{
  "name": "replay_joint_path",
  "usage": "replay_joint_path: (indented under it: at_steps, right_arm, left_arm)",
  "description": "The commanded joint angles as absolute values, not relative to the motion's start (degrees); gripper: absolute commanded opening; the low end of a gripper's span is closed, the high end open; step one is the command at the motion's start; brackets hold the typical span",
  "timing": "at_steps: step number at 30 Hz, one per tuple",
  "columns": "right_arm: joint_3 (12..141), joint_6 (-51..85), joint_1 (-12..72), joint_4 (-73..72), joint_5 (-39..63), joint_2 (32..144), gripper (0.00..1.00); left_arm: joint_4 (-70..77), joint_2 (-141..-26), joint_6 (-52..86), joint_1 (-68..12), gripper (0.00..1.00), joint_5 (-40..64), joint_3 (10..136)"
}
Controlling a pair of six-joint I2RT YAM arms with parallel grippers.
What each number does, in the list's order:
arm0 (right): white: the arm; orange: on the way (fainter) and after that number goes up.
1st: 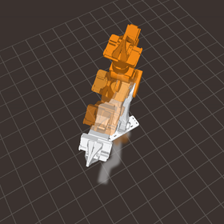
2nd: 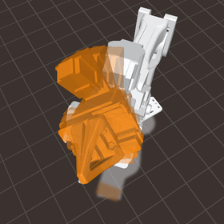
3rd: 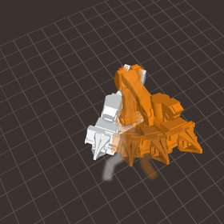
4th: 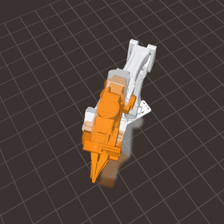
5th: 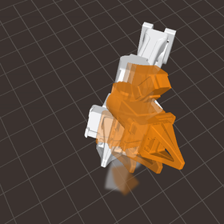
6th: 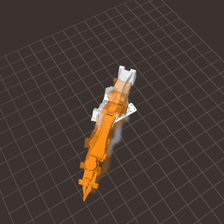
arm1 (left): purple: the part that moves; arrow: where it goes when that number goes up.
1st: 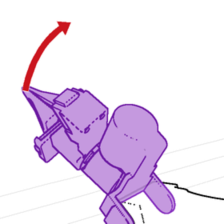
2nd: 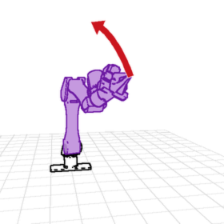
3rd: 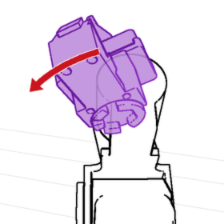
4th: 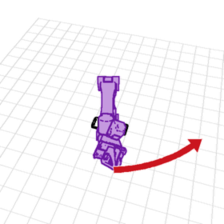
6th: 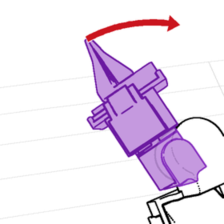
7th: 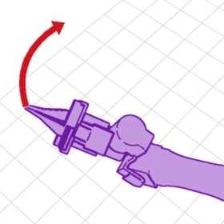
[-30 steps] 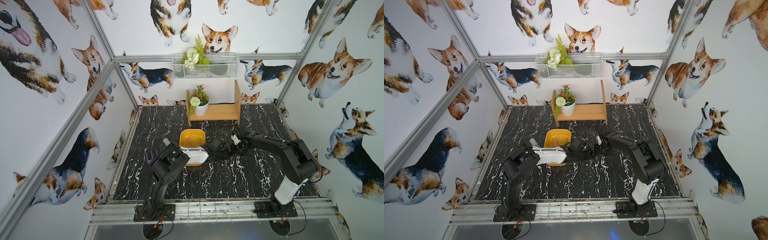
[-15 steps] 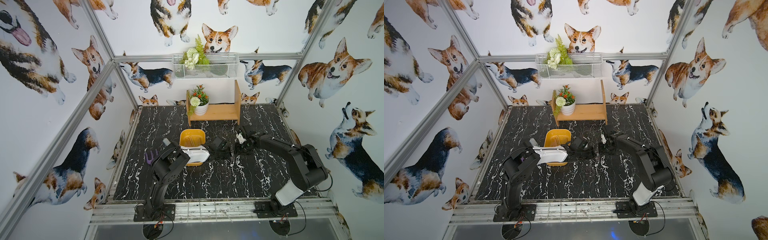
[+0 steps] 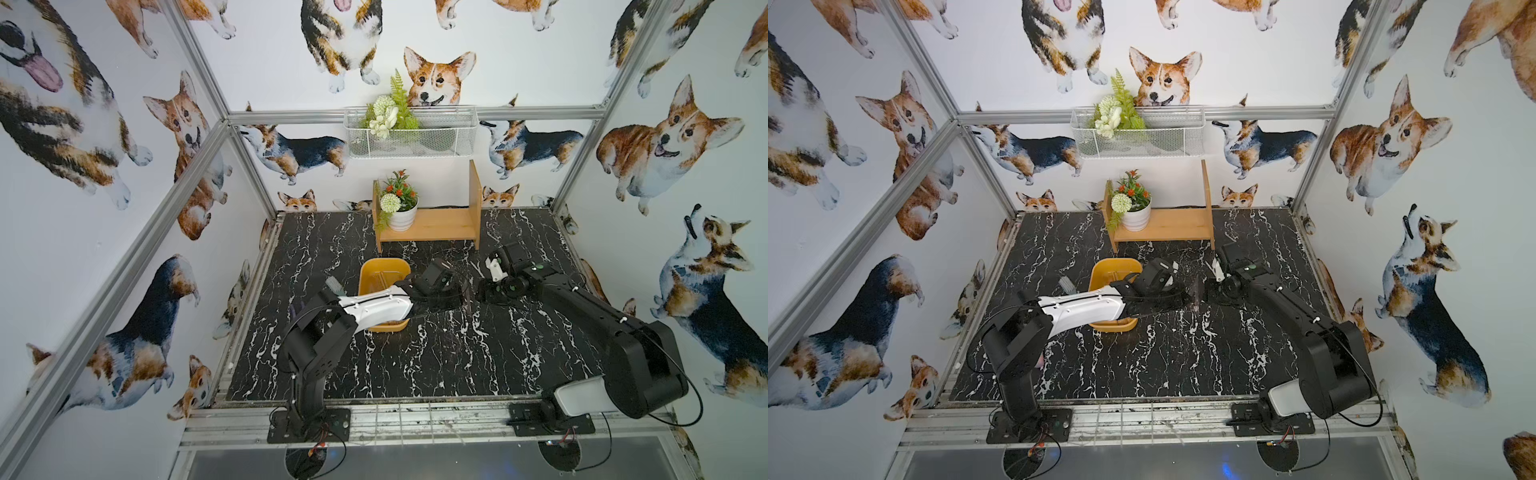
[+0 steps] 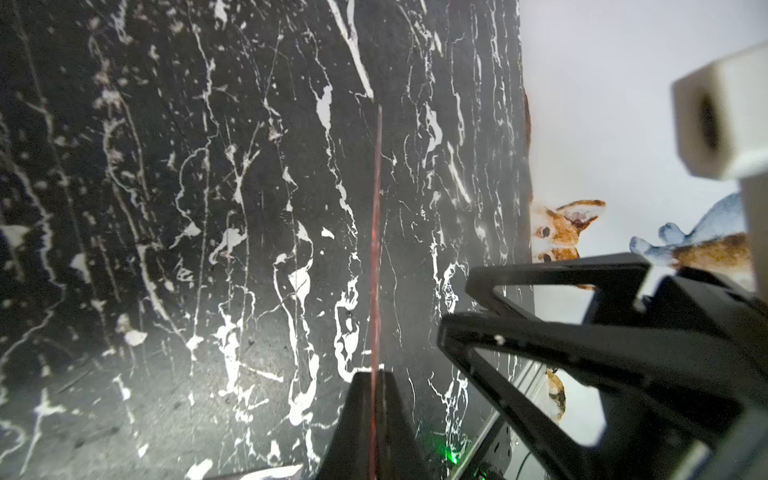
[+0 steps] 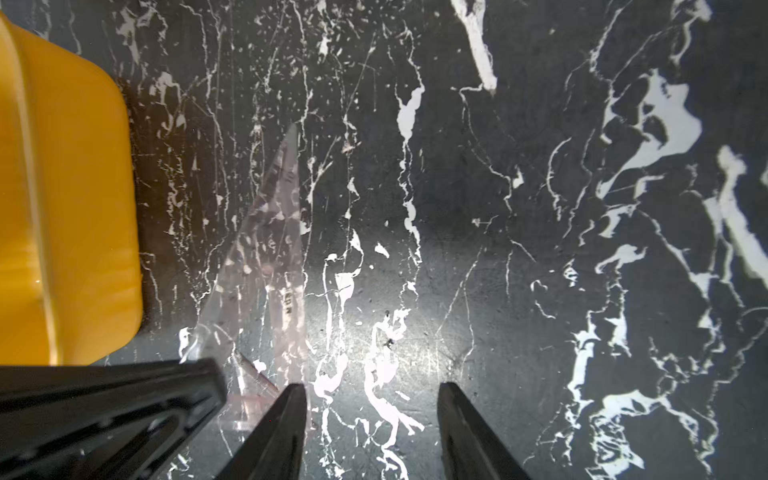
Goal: Put the scattered rulers into the storage box
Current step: Place the ruler in the storage box.
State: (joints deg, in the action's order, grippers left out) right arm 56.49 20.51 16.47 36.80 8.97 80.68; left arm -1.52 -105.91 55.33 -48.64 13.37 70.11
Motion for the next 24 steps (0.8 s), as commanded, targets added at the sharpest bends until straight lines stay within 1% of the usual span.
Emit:
replay_joint_path:
  at_steps: [1, 6, 11, 18, 24]
  right_arm:
    - [56.2, 21.0, 16.7, 37.6, 11.5, 79.9, 0.57]
    - [56.5, 21.2, 18.7, 37.5, 11.6, 80.2, 0.58]
    - [57.9, 21.9, 22.7, 37.4, 9.7, 82.3, 0.59]
    - [60.1, 23.4, 27.1, 36.4, 9.1, 85.9, 0.59]
    - [62.6, 24.6, 30.3, 36.4, 8.2, 88.7, 0.59]
  left_arm:
    - [-7.4, -102.1, 50.9, -48.3, 0.00, 10.7, 70.5]
    - [-13.7, -96.3, 46.8, -47.2, 0.00, 7.6, 69.7]
    - [-16.9, -89.7, 45.0, -44.4, 0.00, 6.5, 66.5]
    - [-19.3, -79.7, 43.7, -37.3, 0.00, 7.7, 59.6]
    - [-22.1, -74.6, 41.7, -30.7, 0.00, 10.4, 55.7]
